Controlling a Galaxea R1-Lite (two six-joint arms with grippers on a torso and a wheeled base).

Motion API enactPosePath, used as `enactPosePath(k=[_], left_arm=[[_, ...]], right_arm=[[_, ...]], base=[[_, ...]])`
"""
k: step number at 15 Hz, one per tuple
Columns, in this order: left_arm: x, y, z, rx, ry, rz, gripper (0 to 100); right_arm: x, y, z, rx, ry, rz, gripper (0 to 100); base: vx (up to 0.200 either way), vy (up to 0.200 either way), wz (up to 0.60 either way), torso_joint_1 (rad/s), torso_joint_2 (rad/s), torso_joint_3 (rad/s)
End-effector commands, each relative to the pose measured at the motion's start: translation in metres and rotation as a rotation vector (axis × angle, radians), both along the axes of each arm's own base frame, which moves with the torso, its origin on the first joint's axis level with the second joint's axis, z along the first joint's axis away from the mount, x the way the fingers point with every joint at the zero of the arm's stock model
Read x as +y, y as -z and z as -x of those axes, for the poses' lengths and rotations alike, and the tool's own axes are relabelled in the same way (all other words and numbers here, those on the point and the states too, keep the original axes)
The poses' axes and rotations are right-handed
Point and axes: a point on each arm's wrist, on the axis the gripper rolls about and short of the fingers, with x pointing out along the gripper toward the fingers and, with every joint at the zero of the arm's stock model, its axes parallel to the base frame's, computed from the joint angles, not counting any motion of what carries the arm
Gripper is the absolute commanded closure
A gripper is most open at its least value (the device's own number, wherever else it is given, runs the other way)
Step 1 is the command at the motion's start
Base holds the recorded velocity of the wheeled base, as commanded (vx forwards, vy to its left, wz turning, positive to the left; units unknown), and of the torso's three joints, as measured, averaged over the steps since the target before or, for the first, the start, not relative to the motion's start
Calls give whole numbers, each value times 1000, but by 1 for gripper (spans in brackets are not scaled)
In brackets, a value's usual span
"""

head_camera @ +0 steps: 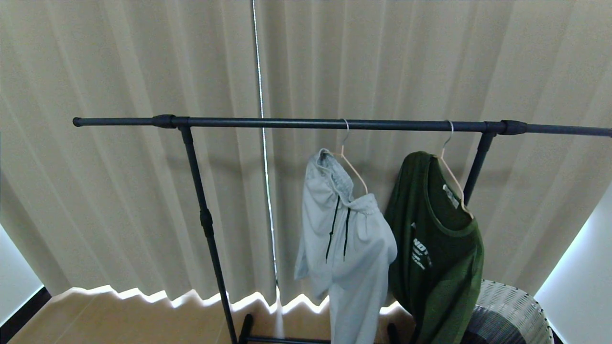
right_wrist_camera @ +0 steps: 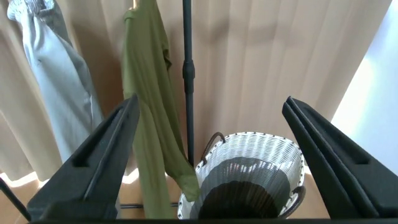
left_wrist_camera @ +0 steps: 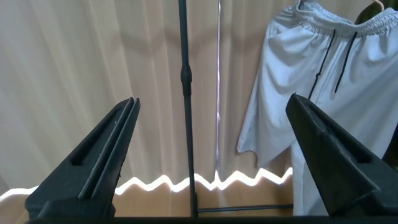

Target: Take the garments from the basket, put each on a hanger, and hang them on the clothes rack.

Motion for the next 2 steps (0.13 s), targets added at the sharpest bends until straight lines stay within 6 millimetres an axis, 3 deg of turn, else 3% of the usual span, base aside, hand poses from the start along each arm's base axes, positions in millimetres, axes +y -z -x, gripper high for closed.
enactPosePath(k=[1,2], left_arm=[[0,0,0,-1,0,0,0],[0,0,0,-1,1,0,0]], right_arm=[[0,0,0,0,-2,2,0],[0,0,0,-1,-5,8,0]], base=[[0,0,0,0,0,0],[0,0,0,0,0,0]])
